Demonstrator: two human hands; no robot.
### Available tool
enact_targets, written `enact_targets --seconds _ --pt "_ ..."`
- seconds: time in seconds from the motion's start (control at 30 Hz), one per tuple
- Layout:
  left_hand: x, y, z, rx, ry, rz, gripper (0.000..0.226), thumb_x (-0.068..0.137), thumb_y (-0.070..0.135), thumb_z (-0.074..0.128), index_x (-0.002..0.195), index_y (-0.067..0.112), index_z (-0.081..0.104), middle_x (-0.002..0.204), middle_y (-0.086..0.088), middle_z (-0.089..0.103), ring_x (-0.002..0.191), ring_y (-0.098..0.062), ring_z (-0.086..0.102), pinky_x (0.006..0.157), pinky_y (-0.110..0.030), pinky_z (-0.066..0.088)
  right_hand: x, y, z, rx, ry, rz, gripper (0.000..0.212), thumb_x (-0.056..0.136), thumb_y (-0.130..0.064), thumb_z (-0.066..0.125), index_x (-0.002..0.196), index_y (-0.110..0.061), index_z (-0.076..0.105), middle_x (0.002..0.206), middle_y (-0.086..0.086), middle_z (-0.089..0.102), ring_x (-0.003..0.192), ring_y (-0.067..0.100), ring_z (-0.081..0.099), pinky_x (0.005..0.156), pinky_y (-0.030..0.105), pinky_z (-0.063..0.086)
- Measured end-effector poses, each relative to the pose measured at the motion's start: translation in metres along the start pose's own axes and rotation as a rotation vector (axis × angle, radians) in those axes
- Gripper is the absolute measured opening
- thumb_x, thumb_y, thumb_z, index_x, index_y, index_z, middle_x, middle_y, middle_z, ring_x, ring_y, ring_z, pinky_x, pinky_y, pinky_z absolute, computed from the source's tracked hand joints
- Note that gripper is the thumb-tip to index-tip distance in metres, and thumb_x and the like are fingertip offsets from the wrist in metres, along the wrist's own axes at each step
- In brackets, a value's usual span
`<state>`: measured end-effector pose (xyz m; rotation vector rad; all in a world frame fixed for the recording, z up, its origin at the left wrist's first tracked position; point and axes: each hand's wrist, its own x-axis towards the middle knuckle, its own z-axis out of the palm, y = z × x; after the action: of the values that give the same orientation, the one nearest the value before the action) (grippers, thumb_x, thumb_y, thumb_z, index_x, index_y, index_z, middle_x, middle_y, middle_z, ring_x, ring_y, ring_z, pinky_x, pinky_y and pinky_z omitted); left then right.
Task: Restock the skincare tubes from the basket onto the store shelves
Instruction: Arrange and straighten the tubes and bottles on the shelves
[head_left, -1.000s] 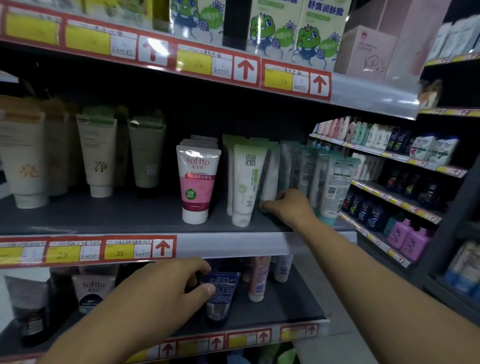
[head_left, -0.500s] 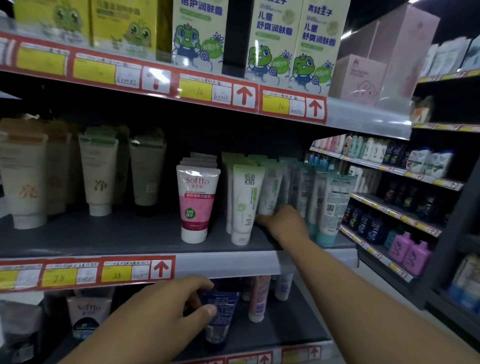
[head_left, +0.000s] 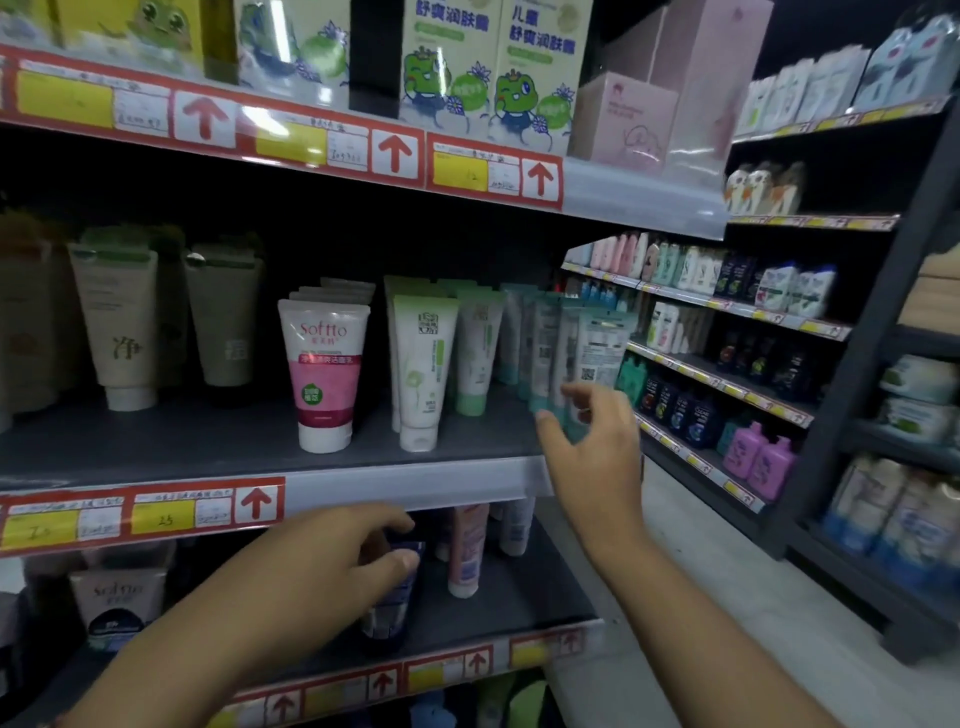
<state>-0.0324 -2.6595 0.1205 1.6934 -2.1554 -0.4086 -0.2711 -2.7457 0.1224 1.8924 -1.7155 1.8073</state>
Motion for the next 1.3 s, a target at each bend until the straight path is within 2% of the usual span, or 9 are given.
enact_targets --seconds 0.2,0.4,0.63,0.8,0.93,1.0,1.1,1.2,1.3 --pt "0.014 0.036 0.012 -0.116 0.148 0.056 0.018 0.09 0.051 0.057 0.107 0.047 0.061 0.095 0.028 0.066 0.09 0.007 0.06 0.085 -0.025 0.051 0.023 0.043 -0.014 -0.053 -0.069 0.295 0.08 0.078 -0.055 0.07 0.141 -0.017 0.041 0.137 0.004 0.047 0.13 0.025 0.041 0.107 0.043 0.037" --pt "0.038 0.059 0.024 -0.349 0.297 0.112 0.014 0.089 0.042 0.059 0.101 0.048 0.063 0.097 0.037 0.061 0.088 0.007 0.059 0.073 -0.017 0.047 0.022 0.068 0.014 -0.001 0.041 0.305 0.049 0.078 -0.055 0.07 0.117 -0.027 0.061 0.097 -0.01 0.056 0.108 0.02 0.049 0.099 0.045 0.04" --pt "0.067 0.093 0.031 -0.778 0.35 0.164 0.037 0.082 0.05 0.066 0.115 0.058 0.052 0.108 0.032 0.06 0.099 0.012 0.058 0.08 -0.017 0.046 0.013 0.04 -0.011 0.256 0.122 -0.001 0.029 0.078 -0.055 0.067 0.101 -0.038 0.061 0.099 -0.022 0.061 0.104 0.007 0.055 0.091 0.041 0.047" --pt "0.082 0.116 0.047 -0.958 0.417 0.109 0.025 0.079 0.051 0.071 0.1 0.052 0.056 0.096 0.019 0.072 0.085 -0.008 0.072 0.073 -0.034 0.056 -0.011 0.021 -0.016 0.18 -0.268 -0.198 0.036 0.07 -0.046 0.062 0.103 -0.031 0.059 0.095 -0.013 0.061 0.091 0.003 0.054 0.079 0.034 0.046" --pt "0.091 0.109 0.045 -1.055 0.507 0.023 0.014 0.089 0.038 0.062 0.104 0.039 0.06 0.093 0.027 0.07 0.08 0.008 0.066 0.066 -0.022 0.053 0.014 0.02 -0.047 -0.035 -0.778 -0.144 0.047 0.074 -0.039 0.077 0.118 -0.039 0.062 0.104 -0.016 0.064 0.1 -0.003 0.054 0.088 0.015 0.044" --pt "0.088 0.108 0.038 -1.09 0.513 0.024 0.019 0.083 0.049 0.062 0.099 0.04 0.06 0.091 0.025 0.07 0.078 0.008 0.066 0.07 -0.027 0.05 0.026 0.022 -0.055 0.131 -0.601 0.02 0.035 0.077 -0.023 0.075 0.109 -0.036 0.068 0.1 -0.017 0.066 0.094 -0.009 0.057 0.08 0.007 0.042" --pt "0.083 0.107 0.034 -1.127 0.509 0.071 0.029 0.068 0.057 0.058 0.092 0.042 0.063 0.089 0.013 0.073 0.075 -0.005 0.07 0.064 -0.031 0.055 0.048 0.038 -0.029 0.127 -0.136 0.157 0.029 0.084 -0.037 0.068 0.112 -0.034 0.063 0.097 -0.015 0.064 0.091 -0.002 0.058 0.079 0.023 0.046" --pt "0.082 0.105 0.037 -1.118 0.475 0.064 0.03 0.068 0.054 0.057 0.095 0.043 0.062 0.087 0.014 0.073 0.074 -0.003 0.07 0.062 -0.029 0.055 0.058 0.047 0.006 -0.062 -0.15 0.252 0.069 0.079 -0.059 0.066 0.137 -0.029 0.045 0.119 -0.008 0.06 0.11 0.014 0.056 0.091 0.039 0.05" --pt "0.085 0.098 0.041 -1.162 0.439 0.027 0.017 0.071 0.049 0.059 0.087 0.044 0.063 0.079 0.003 0.072 0.056 -0.007 0.064 0.046 -0.025 0.055 0.061 0.054 0.023 -0.197 -0.137 0.242 0.046 0.078 -0.056 0.067 0.116 -0.033 0.057 0.101 -0.01 0.068 0.094 0.018 0.064 0.079 0.038 0.053"
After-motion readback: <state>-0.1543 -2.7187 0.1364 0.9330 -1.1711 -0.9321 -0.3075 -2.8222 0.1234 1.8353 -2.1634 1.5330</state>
